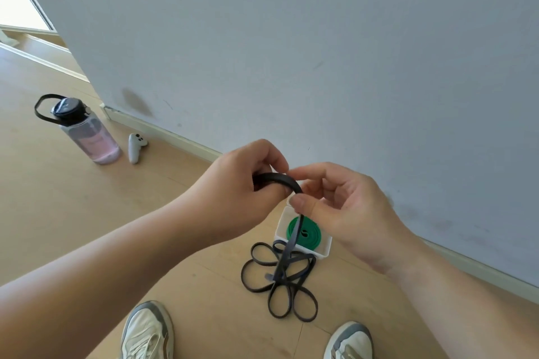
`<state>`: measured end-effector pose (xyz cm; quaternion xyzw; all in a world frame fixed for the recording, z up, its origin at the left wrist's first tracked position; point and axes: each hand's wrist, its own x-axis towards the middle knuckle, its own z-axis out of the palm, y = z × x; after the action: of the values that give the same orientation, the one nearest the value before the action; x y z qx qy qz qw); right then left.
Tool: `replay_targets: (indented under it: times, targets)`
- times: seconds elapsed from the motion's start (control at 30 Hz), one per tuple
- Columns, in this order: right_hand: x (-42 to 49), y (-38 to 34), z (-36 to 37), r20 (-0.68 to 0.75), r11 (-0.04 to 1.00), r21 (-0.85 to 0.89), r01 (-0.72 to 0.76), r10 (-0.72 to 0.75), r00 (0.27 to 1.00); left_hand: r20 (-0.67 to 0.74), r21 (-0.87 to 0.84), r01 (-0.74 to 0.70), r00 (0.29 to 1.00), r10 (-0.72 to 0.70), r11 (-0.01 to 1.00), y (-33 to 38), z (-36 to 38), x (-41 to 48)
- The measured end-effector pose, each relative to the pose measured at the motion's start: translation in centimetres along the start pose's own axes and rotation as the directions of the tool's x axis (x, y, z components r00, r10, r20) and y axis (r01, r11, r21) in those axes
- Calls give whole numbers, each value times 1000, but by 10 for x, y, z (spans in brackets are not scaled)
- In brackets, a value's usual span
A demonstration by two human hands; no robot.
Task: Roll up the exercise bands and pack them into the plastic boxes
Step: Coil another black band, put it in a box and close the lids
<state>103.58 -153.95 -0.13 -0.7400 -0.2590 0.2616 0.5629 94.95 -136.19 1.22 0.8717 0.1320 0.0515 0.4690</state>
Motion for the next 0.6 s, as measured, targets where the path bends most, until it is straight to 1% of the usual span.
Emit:
replay_targets:
  times: [0.07,0.13,0.17,0.23,0.3,0.4,0.5,0.6]
  targets:
    - [0,0,2,-60,1000,1,23,-23,998,-28,54,-41,999,43,998,-4,-1,-1]
    - [3,1,0,-177,1000,-8,10,-11,984,-72,108,-97,992,105,989,-6,-5,-1]
    - [4,0,-1,-233,1000,-22,9,-14,972,-94,110,-120,987,130,987,-6,-7,-1]
    - [6,0,-1,-295,999,-35,11,-20,955,-101,68,-119,987,126,991,-3,-8,-3]
    - [5,-1,2,-284,1000,-19,12,-17,959,-64,6,-91,994,91,996,0,-6,-5]
    - [2,-1,5,-259,995,-88,43,-64,964,-27,-41,-82,996,81,996,1,0,-5]
    - [2,0,3,-289,990,-139,30,-69,955,-36,-130,-45,999,40,991,1,0,-2]
    - [3,2,-1,-315,989,-149,-2,-45,948,-23,-144,-48,999,45,988,0,-1,-1]
